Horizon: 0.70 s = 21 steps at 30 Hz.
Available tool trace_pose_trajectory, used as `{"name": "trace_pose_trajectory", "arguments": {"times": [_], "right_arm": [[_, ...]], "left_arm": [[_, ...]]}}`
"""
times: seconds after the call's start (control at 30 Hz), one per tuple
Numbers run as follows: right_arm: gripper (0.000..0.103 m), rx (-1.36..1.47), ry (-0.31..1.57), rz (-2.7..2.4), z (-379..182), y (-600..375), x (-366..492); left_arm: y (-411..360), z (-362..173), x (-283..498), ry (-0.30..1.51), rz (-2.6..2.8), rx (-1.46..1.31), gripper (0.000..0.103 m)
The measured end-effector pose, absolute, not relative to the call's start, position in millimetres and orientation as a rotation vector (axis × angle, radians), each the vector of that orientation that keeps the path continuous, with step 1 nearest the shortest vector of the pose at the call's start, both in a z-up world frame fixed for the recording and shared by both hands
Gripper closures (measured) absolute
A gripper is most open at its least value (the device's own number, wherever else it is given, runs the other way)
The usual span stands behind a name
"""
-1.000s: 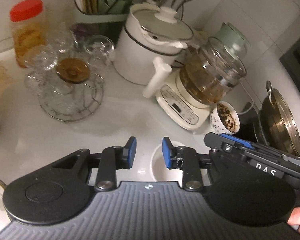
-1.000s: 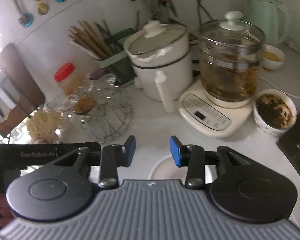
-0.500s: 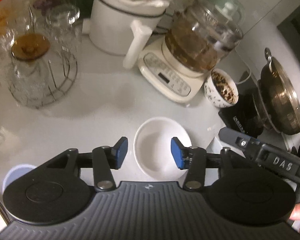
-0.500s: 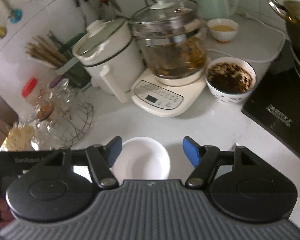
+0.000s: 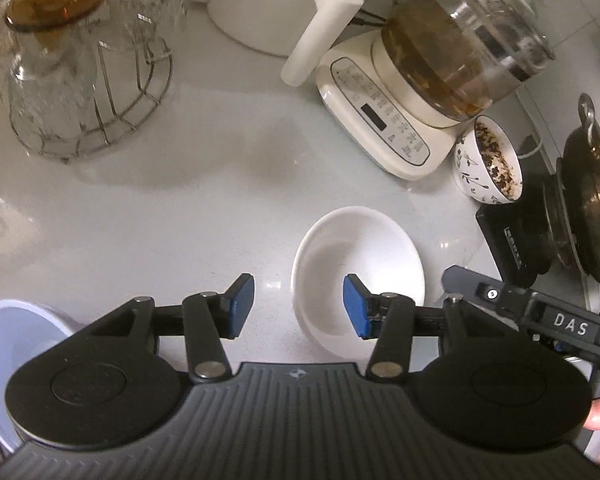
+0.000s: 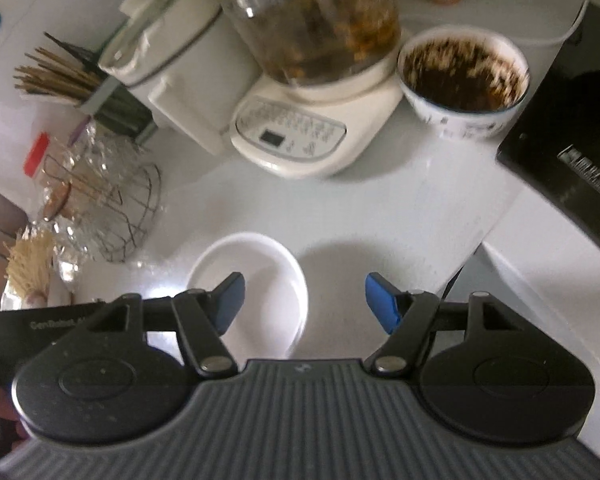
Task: Organize plates and bowls
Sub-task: 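Move both open grippers toward the white ceramic bowl, then close the left gripper on the white bowl rim while the right gripper grips the opposite rim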
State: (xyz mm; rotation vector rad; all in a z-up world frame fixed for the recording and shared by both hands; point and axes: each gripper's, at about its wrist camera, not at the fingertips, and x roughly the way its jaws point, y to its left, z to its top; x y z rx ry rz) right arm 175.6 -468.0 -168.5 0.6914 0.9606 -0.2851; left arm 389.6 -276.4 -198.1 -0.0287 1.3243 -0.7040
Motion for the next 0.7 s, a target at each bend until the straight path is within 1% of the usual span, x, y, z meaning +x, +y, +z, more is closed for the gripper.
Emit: {"name": "trace_pose_trajectory", "arguments": {"times": [0.1,0.17,0.33,0.4,0.47,0.5,0.53,0.57,0.7], "right_arm": [[0.035,0.708,0.983,-0.245,-179.0,-473.2,181.1],[0.043,0.723,1.002,-0.223,-187.2,-474.5,184.6],[0.054,0.718,1.038,-0.162,-199.1,-470.9,193.8],[0.055,0.704,1.049,-0.148,-200.8,-469.8,197.0],[0.063,0.698,1.051,-0.139,-201.7,-470.9,199.0],[0.065,0.697,1.056,-0.14,-203.2,-471.8,199.6],[0.071,0.7,1.063,-0.139,-205.3,-472.8,200.3],[0.08,0.708,1.07,-0.136,-207.2,-474.1,201.4],[0.087,0.718,1.078,-0.108,-210.0,-477.1,199.5]], "left_arm": [[-282.5,-206.9,389.5,1.337,-0.689,-0.034,0.048],[-285.7,-209.9,388.3,1.339,-0.687,-0.035,0.049],[-290.6,-214.7,384.8,1.339,-0.679,-0.034,0.049],[-292.5,-215.7,384.5,1.344,-0.677,-0.032,0.05],[-295.2,-217.0,384.7,1.344,-0.682,-0.032,0.055],[-296.8,-218.1,385.3,1.344,-0.687,-0.028,0.056],[-298.4,-219.0,385.6,1.346,-0.689,-0.023,0.059],[-300.1,-219.7,385.6,1.35,-0.691,-0.015,0.062],[-302.2,-216.9,384.0,1.329,-0.684,-0.025,0.071]]}}
